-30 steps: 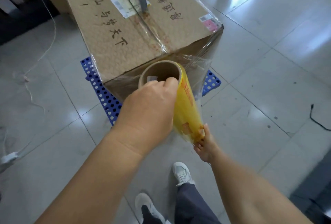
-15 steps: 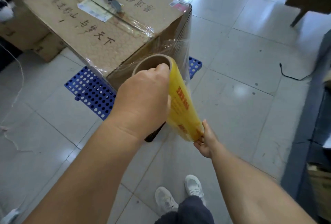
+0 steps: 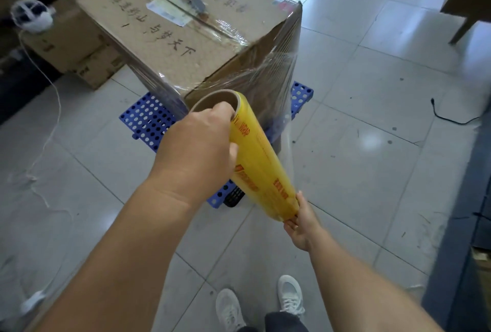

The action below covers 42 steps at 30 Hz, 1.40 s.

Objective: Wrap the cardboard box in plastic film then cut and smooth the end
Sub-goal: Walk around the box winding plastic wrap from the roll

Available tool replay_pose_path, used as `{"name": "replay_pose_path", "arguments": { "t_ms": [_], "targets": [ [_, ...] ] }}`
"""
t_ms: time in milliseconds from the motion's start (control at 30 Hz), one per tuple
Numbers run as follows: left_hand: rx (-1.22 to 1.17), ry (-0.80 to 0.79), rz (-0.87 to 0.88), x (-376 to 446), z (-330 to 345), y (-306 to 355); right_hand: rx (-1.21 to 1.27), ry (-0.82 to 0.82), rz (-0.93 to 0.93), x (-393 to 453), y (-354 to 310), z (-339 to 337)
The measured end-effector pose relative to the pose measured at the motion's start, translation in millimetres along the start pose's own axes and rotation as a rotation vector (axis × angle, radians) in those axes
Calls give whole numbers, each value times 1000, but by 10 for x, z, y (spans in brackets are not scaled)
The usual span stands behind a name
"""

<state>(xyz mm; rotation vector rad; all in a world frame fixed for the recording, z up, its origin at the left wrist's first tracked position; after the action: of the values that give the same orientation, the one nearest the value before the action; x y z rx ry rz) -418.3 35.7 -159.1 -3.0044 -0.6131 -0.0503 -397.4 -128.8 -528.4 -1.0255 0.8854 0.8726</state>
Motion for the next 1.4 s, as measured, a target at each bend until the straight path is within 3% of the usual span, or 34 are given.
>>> {"name": "replay_pose_path", "arguments": {
  "t_ms": [267,533,833,1400],
  "targets": [
    [-45,-10,71,-238,-8,-354,24,6,8,-175,488,104],
    [-16,54,211,-396,-68,-872,144,-20,-44,-485,1043,494],
    [20,19,305,-328,-82,-1494,174,-98,-100,-652,1617,1064],
    [-37,8,445,235,81,-2416,369,-43,-185,-538,1944,2254]
  ]
}}
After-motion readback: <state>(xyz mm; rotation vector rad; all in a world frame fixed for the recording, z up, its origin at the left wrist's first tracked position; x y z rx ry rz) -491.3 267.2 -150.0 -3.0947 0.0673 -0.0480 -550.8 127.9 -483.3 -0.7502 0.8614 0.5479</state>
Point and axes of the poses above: each hand's wrist, its own x-axis towards the middle knuckle, its own z-axis out of the palm, y = z × x, the point moved 5 cm from there along x, towards the middle knuckle, and after that the axes turned 14 degrees about x, right-handed, at the moved point
